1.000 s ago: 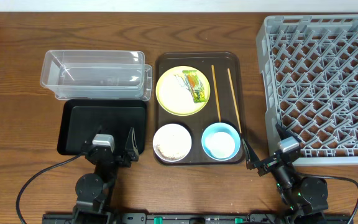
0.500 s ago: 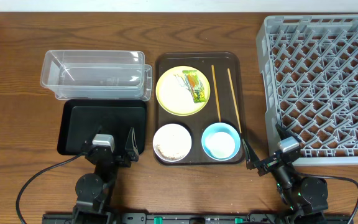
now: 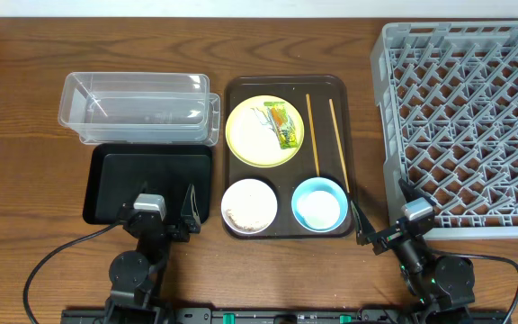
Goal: Sort waste into correct bins and load items into the dishwasher rack
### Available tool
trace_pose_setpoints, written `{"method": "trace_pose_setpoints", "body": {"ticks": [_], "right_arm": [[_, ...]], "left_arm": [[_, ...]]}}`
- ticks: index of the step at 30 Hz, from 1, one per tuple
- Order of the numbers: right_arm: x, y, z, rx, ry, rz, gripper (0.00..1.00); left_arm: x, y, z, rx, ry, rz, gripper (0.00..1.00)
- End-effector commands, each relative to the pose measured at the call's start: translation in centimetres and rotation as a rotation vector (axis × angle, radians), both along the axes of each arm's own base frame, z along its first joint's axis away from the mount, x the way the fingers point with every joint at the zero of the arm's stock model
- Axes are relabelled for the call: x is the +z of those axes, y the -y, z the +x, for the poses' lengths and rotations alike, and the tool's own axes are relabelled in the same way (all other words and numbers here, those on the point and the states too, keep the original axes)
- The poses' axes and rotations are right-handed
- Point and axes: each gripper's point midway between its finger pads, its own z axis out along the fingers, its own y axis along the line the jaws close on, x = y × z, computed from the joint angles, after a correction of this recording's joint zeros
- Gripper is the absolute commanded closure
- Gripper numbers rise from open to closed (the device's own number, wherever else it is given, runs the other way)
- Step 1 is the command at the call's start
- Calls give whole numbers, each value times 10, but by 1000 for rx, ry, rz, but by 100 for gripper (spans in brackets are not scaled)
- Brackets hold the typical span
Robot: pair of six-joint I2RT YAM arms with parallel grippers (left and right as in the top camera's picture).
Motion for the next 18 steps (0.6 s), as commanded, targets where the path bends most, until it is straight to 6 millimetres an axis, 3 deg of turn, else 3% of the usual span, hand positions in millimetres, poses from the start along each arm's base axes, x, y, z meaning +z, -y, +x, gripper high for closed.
{"method": "trace_pose_setpoints", "body": {"ticks": [1,18], "right_arm": [[-1,1,0,-3,5,-10,1],[-1,1,0,-3,6,-9,1]], "left_arm": [[-16,-3,0,13,-45,26,8],[-16,-2,-1,6,-45,23,8]]}}
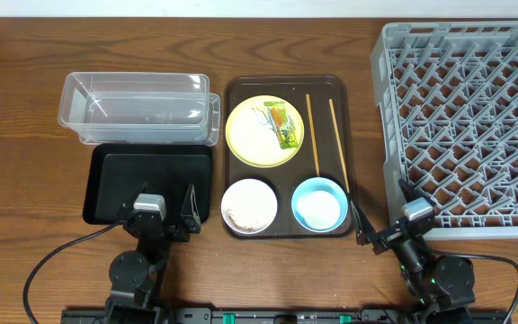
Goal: Sort waste into correct bins and load items into the dishwasher rack
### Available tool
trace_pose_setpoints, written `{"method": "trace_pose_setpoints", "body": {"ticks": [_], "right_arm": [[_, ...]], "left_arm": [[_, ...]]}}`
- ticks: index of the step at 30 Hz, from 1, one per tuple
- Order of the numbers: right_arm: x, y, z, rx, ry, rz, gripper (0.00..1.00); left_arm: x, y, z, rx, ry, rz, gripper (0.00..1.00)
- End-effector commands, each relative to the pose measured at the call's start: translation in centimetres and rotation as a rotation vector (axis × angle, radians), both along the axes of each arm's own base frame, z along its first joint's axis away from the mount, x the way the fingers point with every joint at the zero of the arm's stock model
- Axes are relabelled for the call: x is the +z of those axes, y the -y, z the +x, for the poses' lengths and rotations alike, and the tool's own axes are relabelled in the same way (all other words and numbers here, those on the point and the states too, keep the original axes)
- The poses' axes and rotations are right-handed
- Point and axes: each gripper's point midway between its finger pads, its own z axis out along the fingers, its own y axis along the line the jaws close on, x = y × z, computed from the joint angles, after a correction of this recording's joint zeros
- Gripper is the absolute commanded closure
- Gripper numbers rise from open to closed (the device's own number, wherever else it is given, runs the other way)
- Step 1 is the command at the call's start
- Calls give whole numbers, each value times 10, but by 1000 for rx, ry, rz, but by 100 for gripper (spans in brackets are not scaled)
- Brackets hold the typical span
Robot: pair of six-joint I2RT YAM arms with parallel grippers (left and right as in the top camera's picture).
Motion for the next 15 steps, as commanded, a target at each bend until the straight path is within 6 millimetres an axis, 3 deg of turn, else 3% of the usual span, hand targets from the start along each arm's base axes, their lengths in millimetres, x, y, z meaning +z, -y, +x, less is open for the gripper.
{"method": "trace_pose_setpoints", "body": {"ticks": [1,9,15], "right_arm": [[0,0,0,6,5,-5,1],[2,-3,-2,21,-33,96,1],[52,-20,-17,149,52,233,1]], "left_arm": [[-16,0,-1,-3,-47,6,7],[7,36,-7,-200,2,-198,8],[63,46,-17,-283,111,-319,8]]}}
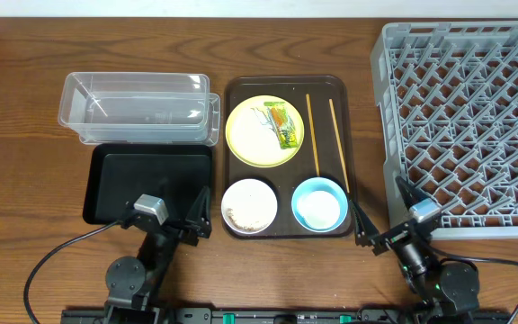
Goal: Sort waste into correct bins and load items into the dishwasher rack
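A brown tray (356,117) holds a yellow plate (252,135) with a green wrapper (282,124), two wooden chopsticks (313,135), a white bowl (249,205) and a blue bowl (319,203). The grey dishwasher rack (466,117) stands at the right. A clear bin (138,109) and a black bin (129,180) sit at the left. My left gripper (171,214) stands open at the black bin's front right corner. My right gripper (382,211) stands open between the tray's front right corner and the rack.
The wooden table (25,162) extends left of the bins. Cables (52,256) trail from both arm bases along the front edge.
My left gripper has turned and shifted to the right toward the white bowl. The right gripper has tilted slightly. Everything on the tray stays where it was.
Both grippers rested open at the front of the table through the first two moments, with nothing moved. Now the left has swung rightward and the right has shifted a little; all items remain in place.
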### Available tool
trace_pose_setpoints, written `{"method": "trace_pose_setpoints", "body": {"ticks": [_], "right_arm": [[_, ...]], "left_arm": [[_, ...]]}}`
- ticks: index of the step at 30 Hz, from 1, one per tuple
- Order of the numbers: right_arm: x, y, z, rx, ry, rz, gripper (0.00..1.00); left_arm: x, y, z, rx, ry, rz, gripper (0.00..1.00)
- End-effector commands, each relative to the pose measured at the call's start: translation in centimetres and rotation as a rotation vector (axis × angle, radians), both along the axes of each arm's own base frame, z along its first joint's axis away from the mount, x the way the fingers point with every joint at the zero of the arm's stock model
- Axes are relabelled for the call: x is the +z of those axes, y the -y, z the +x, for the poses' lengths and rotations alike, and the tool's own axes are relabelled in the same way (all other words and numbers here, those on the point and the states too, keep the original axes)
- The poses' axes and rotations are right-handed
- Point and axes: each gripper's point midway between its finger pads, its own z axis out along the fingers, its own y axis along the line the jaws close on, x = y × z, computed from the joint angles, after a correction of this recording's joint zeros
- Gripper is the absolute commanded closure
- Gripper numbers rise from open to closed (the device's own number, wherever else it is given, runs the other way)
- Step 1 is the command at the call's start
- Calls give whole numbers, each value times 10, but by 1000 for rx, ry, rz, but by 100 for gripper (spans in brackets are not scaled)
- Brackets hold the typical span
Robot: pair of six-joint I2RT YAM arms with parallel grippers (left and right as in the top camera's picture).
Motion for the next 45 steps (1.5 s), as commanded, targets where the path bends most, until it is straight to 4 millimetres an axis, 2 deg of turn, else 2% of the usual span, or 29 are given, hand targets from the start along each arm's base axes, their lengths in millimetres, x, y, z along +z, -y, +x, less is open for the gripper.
{"method": "trace_pose_setpoints", "body": {"ticks": [1,4,7,9,14,19,25,31,33,34,36,40,45], "right_arm": [[35,-10,-14,89,19,83,1],[58,-8,-21,85,-14,64,1],[77,-6,-27,76,-129,35,1],[85,-5,-27,68,-239,15,1],[100,-6,-10,53,-463,-107,1],[115,-17,8,115,-592,-172,1],[111,-25,18,144,-694,-157,1],[93,2,39,-130,-899,103,1],[93,11,43,-189,-910,147,5],[93,17,45,-220,-914,166,7],[92,22,46,-241,-915,178,10],[90,30,46,-271,-929,191,11],[89,20,41,-210,-951,195,9]], "left_arm": [[46,8,-12,-68,53,-102,7],[72,10,-17,-84,22,-106,8],[84,11,-16,-77,-122,-89,7],[84,11,-13,-69,-265,-73,8],[79,13,1,-49,-624,-29,8],[81,16,13,-37,-847,-6,8],[77,66,13,-303,-979,-144,7],[49,119,-8,-450,-1078,13,10],[33,132,-13,-434,-1087,128,10],[22,138,-15,-399,-1094,196,14],[7,148,-16,-343,-1099,274,17],[-22,180,-17,-308,-1082,390,24],[-60,211,-13,-318,-1113,437,31]]}}
